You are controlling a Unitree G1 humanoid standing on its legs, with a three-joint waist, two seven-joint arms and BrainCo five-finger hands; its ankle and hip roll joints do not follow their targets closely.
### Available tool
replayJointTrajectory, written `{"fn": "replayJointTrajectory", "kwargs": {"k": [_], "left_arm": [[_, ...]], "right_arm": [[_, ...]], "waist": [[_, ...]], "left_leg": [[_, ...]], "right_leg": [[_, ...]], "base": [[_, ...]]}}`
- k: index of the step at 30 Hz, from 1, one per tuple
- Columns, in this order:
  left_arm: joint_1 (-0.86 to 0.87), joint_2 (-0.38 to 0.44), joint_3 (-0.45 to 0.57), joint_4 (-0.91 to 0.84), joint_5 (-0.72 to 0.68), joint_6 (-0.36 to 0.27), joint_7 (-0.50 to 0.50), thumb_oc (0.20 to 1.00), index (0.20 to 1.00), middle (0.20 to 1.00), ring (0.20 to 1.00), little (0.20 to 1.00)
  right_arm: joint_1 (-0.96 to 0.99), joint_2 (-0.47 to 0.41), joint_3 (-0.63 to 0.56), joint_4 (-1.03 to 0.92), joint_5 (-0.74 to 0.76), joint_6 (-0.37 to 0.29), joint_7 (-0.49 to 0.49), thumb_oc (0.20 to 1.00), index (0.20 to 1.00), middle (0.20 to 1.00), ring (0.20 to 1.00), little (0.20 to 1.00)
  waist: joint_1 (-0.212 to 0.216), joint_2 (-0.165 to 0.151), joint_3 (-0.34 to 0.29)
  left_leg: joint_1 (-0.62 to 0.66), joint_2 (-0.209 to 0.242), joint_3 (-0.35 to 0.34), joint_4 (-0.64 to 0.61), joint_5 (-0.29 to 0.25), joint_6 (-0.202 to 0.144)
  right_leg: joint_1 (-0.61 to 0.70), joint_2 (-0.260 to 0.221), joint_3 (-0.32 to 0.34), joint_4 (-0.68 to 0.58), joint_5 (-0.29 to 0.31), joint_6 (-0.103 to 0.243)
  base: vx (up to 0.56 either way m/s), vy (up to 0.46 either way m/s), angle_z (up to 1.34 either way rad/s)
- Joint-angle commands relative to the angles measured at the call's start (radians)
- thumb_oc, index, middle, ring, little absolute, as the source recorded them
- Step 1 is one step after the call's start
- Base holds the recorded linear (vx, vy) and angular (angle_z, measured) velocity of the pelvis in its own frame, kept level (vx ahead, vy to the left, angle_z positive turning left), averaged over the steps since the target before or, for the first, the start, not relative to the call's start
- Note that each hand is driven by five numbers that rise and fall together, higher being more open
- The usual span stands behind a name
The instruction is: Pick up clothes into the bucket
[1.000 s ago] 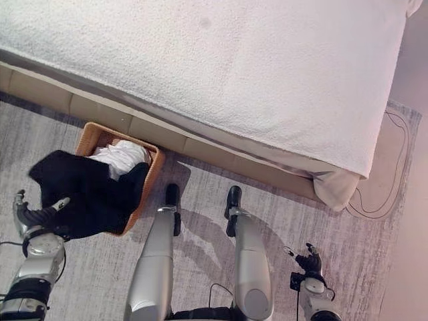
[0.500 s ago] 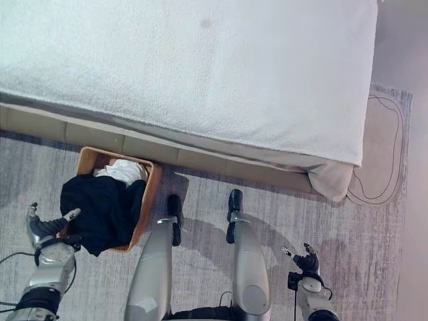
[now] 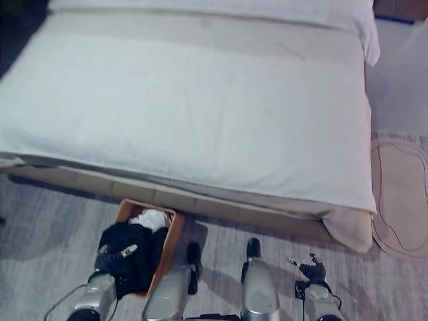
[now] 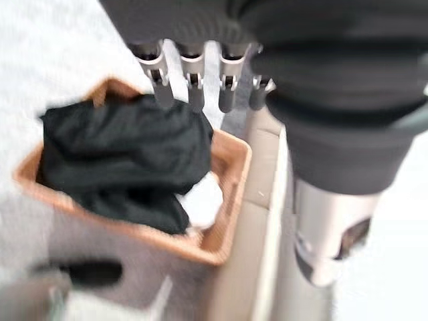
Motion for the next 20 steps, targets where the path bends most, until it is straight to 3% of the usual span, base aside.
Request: {"fn": "replayJointTrajectory", "kwargs": {"k": [1, 9, 20], "left_arm": [[0.011, 0.027, -0.028, 0.038, -0.014, -0.022, -0.060, 1.000, 1.000, 1.000, 1.000, 1.000], [0.035, -0.026, -0.037, 0.168, 0.044, 0.001, -0.080, 1.000, 1.000, 1.000, 1.000, 1.000], [0.066, -0.069, -0.061, 0.241, 0.100, 0.019, -0.111, 1.000, 1.000, 1.000, 1.000, 1.000]], "right_arm": [[0.030, -0.042, 0.006, 0.002, -0.049, 0.005, 0.019, 1.000, 1.000, 1.000, 1.000, 1.000], [0.043, -0.026, 0.036, 0.059, -0.096, 0.014, 0.037, 1.000, 1.000, 1.000, 1.000, 1.000], [0.054, 0.004, 0.051, 0.106, -0.090, 0.023, 0.070, 1.000, 1.000, 1.000, 1.000, 1.000]], "waist": [[-0.011, -0.018, -0.042], [-0.010, -0.019, -0.112], [-0.012, -0.029, -0.174]], "left_leg": [[-0.076, -0.002, -0.017, 0.050, 0.033, -0.008], [-0.015, 0.025, 0.010, 0.035, 0.046, -0.026], [0.067, -0.003, 0.016, 0.013, -0.005, -0.008]], "right_leg": [[0.019, 0.038, 0.014, -0.044, -0.015, -0.010], [0.141, 0.065, -0.016, -0.165, -0.008, -0.022], [0.232, 0.058, 0.003, -0.240, 0.020, -0.005]], "base": [[0.05, -0.139, 0.15], [0.05, -0.098, 0.00], [0.03, 0.014, -0.04]]}}
